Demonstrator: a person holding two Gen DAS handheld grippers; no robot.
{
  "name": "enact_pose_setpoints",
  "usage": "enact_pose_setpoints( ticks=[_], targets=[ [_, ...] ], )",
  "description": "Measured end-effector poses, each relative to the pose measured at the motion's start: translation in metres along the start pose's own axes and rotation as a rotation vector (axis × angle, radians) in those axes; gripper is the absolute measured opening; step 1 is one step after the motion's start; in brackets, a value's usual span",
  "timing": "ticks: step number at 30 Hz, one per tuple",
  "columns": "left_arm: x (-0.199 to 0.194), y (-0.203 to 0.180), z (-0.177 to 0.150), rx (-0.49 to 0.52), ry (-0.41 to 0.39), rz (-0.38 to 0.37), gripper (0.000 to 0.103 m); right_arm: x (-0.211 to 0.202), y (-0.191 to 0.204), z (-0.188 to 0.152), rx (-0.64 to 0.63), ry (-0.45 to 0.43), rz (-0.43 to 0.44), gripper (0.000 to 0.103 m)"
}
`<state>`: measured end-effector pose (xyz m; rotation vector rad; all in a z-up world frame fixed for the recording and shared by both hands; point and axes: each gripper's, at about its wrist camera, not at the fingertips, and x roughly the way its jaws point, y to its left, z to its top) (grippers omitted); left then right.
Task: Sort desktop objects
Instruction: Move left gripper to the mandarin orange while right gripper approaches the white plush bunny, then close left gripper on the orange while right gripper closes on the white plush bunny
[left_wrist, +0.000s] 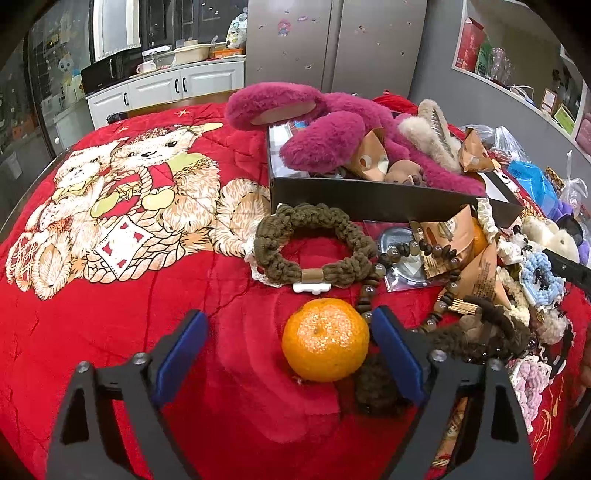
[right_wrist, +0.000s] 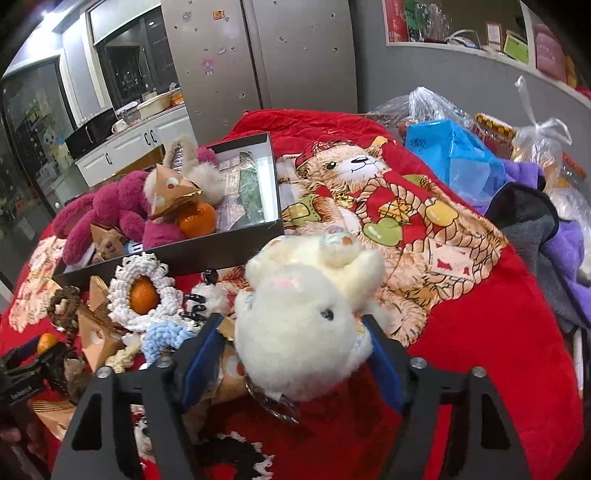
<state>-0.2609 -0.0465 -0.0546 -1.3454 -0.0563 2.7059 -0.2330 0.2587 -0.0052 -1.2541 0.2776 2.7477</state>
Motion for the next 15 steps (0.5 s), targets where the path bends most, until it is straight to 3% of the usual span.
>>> enact_pose_setpoints(
  ticks=[3, 5, 6, 9, 15],
  targets=[
    [-0.003, -0.004, -0.001, 0.022, -0.012, -0.019, 0.068, -0.002, 0.0, -0.001, 0.004, 0.002, 0.015, 0.057],
    [-0.006, -0.011, -0.002, 0.051, -0.021, -0.043, 0.045, -0.003, 0.0, -0.002, 0.009, 0.001, 0.032, 0.052],
    [-0.008, -0.014, -0.003, 0.065, -0.025, -0.043, 0.041, -0.004, 0.0, -0.002, 0.011, 0.002, 0.039, 0.05],
    [-0.009, -0.021, -0.003, 0.09, -0.032, -0.017, 0.04, -0.006, 0.002, -0.003, 0.007, -0.004, 0.039, 0.045],
    [-0.011, -0.01, -0.004, 0.036, -0.03, -0.042, 0.04, -0.011, 0.004, -0.005, 0.004, -0.014, 0.038, 0.043]
  ],
)
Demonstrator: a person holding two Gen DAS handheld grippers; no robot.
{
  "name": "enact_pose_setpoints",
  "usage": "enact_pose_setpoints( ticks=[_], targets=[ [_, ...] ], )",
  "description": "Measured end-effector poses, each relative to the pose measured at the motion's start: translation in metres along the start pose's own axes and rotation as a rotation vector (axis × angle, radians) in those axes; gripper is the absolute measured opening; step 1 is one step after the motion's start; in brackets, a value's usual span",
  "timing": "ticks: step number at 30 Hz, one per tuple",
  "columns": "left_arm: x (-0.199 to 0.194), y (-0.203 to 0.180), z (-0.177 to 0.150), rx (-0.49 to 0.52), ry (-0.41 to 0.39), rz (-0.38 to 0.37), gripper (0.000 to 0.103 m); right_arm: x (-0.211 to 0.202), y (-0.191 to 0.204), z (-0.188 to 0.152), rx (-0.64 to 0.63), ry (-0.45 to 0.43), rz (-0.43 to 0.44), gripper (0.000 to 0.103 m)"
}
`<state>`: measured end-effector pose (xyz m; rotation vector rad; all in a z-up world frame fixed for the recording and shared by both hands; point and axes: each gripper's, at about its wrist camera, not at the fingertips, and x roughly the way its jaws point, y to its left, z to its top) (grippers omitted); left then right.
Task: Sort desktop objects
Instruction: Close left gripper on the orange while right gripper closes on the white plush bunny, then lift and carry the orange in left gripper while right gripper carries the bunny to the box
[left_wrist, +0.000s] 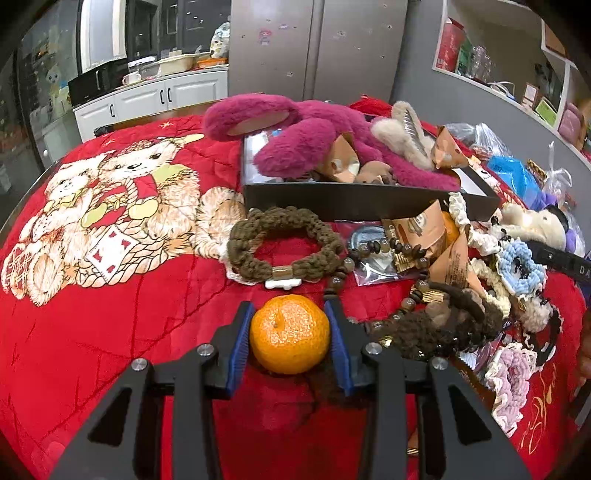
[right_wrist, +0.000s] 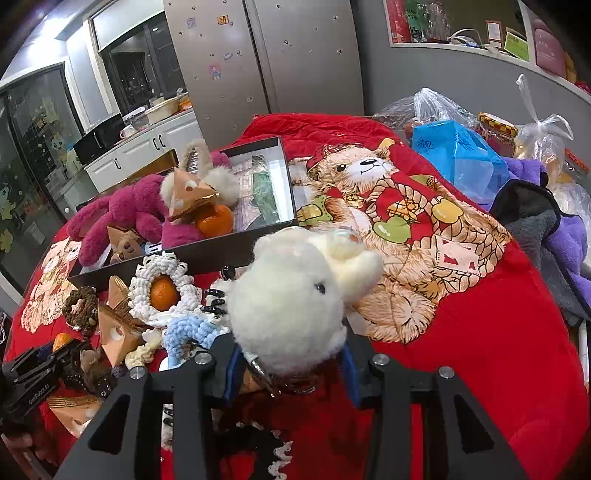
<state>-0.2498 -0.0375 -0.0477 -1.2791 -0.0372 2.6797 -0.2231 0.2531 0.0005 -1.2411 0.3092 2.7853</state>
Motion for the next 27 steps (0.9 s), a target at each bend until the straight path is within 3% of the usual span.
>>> enact_pose_setpoints(
  ticks=[10, 27],
  targets=[
    [-0.01, -0.001, -0.003, 0.009, -0.021, 0.014, 0.039, -0.017, 0.003, 0.001, -0.021, -0.048, -0.011, 0.043],
    [-0.048, -0.007, 0.002, -0.002, -0.101, 0.003, 0.039, -0.055, 0.026, 0.0, -0.064, -0.126, 0.061, 0.043]
  ],
)
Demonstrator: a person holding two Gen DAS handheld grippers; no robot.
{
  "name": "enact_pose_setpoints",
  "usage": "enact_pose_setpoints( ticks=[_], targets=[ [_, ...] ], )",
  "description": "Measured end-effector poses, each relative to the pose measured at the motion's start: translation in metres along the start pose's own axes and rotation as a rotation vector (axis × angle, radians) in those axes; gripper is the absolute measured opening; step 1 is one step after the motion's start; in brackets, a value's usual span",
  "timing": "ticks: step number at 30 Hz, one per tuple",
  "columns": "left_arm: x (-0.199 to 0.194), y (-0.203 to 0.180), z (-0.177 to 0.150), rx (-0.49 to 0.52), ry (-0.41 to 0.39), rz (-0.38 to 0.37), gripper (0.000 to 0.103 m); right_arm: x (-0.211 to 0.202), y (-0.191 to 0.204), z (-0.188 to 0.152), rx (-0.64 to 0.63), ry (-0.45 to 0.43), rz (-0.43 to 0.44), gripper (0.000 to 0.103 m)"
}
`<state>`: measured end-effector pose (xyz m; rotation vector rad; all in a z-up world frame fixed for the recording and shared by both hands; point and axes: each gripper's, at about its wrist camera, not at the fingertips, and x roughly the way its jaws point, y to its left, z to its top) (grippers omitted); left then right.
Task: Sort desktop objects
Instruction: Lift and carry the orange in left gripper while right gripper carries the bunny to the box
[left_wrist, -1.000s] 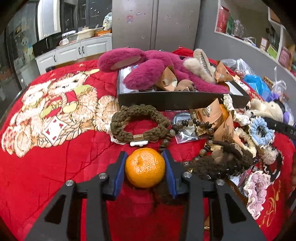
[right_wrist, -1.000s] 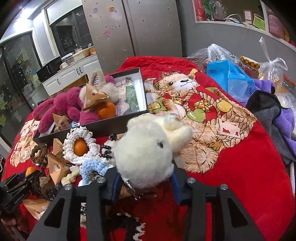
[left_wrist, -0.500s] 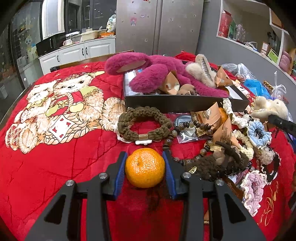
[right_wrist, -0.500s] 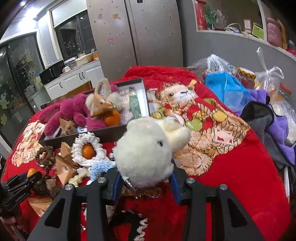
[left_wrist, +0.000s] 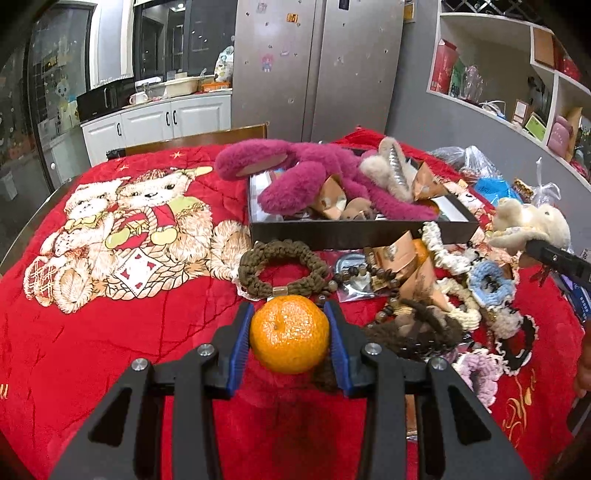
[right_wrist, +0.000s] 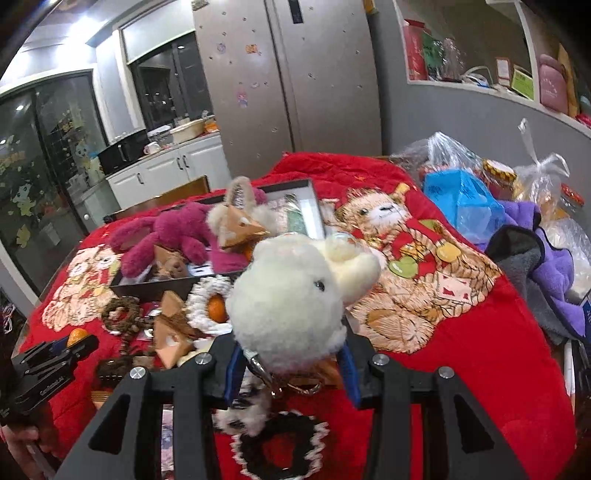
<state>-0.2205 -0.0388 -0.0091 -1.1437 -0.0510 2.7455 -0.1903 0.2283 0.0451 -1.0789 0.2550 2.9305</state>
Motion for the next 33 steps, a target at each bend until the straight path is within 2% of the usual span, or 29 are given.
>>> enact_pose_setpoints(
  ticks=[7, 15, 33],
  targets=[
    [-0.015, -0.005, 0.006, -0.008, -0.028, -0.004, 0.039, -0.007, 0.03, -0.004, -0.049, 0.006, 0.055, 0.043],
    [-0.023, -0.013, 0.01, 0.002, -0.03, -0.018, 0.039, -0.01, 0.062, -0.008, -0.098, 0.017, 0.076, 0.043],
    [-0.031, -0.018, 0.011, -0.007, -0.023, -0.025, 0.04, -0.016, 0.099, -0.012, -0.175, 0.051, 0.077, 0.043]
  ],
)
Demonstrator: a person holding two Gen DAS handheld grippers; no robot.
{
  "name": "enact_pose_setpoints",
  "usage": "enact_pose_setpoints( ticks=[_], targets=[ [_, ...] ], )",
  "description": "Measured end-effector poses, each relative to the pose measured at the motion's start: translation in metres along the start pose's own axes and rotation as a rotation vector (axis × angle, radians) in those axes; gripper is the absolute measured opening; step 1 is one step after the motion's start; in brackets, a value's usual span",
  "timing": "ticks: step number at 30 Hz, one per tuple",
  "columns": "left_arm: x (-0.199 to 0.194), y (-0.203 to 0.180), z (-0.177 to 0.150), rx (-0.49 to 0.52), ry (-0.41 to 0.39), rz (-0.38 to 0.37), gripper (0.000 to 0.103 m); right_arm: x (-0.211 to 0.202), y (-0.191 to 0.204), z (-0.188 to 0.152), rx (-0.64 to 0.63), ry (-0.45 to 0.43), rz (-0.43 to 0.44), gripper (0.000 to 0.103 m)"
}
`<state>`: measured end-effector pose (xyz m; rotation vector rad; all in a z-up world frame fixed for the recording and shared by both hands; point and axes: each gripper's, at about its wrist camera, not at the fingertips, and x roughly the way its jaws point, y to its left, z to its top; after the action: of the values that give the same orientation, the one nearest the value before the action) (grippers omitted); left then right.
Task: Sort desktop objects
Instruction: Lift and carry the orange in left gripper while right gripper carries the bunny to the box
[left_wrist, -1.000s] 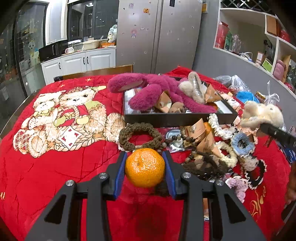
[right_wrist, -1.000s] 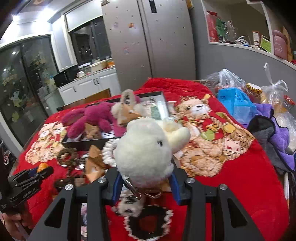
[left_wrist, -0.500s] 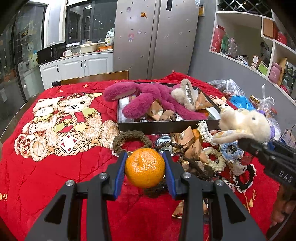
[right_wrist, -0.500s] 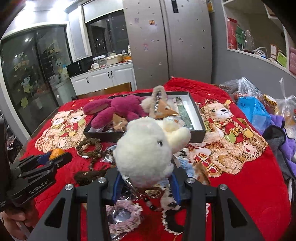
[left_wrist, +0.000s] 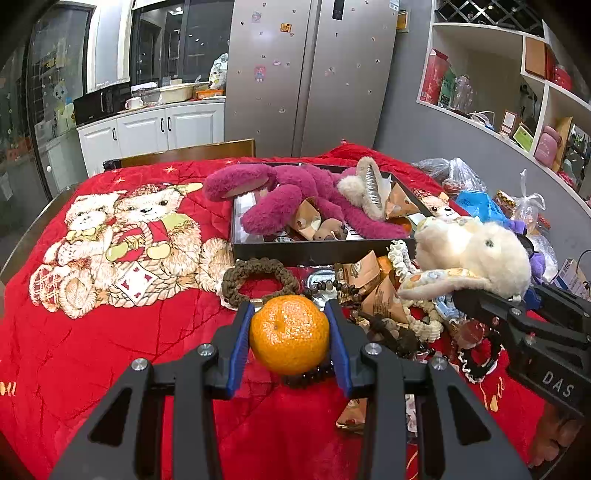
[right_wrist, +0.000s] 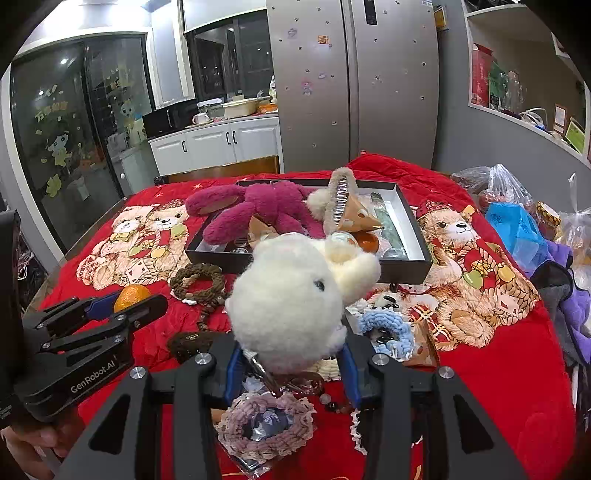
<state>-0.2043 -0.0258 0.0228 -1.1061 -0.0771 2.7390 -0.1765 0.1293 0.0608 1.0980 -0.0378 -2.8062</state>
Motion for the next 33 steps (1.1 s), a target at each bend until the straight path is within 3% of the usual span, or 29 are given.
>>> enact_pose_setpoints(
  ticks=[11, 19, 33],
  targets=[
    [-0.007, -0.013, 0.016, 0.02, -0.019, -0.016, 0.04, -0.005, 0.01, 0.009, -0.018, -0.009, 0.006, 0.043],
    [-0.003, -0.019, 0.026, 0.027, -0.016, 0.001, 0.04, -0.008, 0.001, 0.026, -0.003, -0.009, -0.04, 0.043],
    [0.02, -0.009, 0.082, 0.039, -0.024, 0.005, 0.04, -0.006, -0.004, 0.071, -0.041, -0.044, -0.041, 0.043]
  ],
)
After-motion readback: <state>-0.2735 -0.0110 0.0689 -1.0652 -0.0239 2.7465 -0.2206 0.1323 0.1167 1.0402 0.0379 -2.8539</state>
